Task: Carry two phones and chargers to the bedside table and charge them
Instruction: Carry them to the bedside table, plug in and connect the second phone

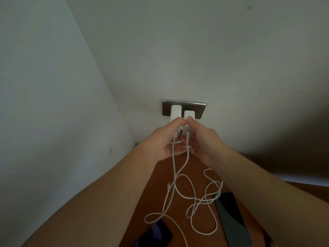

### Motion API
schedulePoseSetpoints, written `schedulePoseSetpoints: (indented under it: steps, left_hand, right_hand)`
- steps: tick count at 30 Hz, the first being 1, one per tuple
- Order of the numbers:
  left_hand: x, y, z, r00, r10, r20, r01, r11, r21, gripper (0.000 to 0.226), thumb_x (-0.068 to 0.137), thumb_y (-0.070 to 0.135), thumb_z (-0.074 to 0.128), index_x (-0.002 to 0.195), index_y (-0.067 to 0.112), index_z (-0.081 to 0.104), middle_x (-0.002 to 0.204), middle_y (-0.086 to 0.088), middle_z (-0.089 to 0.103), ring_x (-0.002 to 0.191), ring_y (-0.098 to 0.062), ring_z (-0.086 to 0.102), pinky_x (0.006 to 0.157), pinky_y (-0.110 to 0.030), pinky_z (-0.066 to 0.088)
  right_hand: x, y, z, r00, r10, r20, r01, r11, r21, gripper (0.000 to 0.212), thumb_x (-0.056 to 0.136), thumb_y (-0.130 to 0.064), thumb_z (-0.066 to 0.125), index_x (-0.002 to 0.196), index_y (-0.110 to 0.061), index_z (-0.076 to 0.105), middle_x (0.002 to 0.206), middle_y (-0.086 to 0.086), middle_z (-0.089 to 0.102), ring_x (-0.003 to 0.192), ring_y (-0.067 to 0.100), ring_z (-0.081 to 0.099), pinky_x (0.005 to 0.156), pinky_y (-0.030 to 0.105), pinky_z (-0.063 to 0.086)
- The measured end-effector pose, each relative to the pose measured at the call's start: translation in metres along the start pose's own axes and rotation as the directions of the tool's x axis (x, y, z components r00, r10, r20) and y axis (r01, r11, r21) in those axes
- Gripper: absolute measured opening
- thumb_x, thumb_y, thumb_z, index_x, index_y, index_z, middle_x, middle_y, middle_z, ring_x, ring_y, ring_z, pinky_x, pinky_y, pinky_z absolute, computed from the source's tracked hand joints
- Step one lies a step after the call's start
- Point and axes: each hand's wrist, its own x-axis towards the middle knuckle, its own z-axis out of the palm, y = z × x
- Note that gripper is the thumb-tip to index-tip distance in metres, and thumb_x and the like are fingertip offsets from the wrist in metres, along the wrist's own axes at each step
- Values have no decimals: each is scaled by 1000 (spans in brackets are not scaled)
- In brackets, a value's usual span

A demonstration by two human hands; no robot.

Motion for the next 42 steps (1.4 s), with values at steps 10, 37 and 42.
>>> schedulePoseSetpoints:
  steps: [10, 37, 42]
  left_hand:
    - [-3, 5, 7, 996, 81, -27, -82, 996, -41, 48, 67, 32, 79, 104, 7, 64, 94, -19, 69, 69, -27, 73, 61, -36, 58]
    - [-16, -9, -2, 994, 102, -40, -94, 981, 168, 54, 56, 59, 78, 98, 29, 64, 105, -3, 71, 99, -20, 66, 88, -43, 50]
    - [-17, -12, 2, 992, 111, -54, -98, 973, 209, 42, 63, 57, 77, 93, 34, 59, 109, 1, 64, 103, -18, 60, 89, -44, 47]
  right_hand:
    - [-5, -10, 5, 997, 76, -3, -75, 994, 74, 37, 87, -48, 61, 106, -16, 64, 90, 7, 71, 74, 17, 66, 54, 26, 47]
    - [-9, -10, 3, 997, 77, 22, -79, 994, 75, 41, 89, -46, 61, 110, -12, 64, 89, 7, 68, 77, 19, 63, 62, 28, 50]
    - [-2, -5, -3, 1000, 0, -4, 0, 1000, 5, 38, 88, -46, 62, 106, -12, 66, 94, 7, 69, 87, 20, 65, 73, 32, 50]
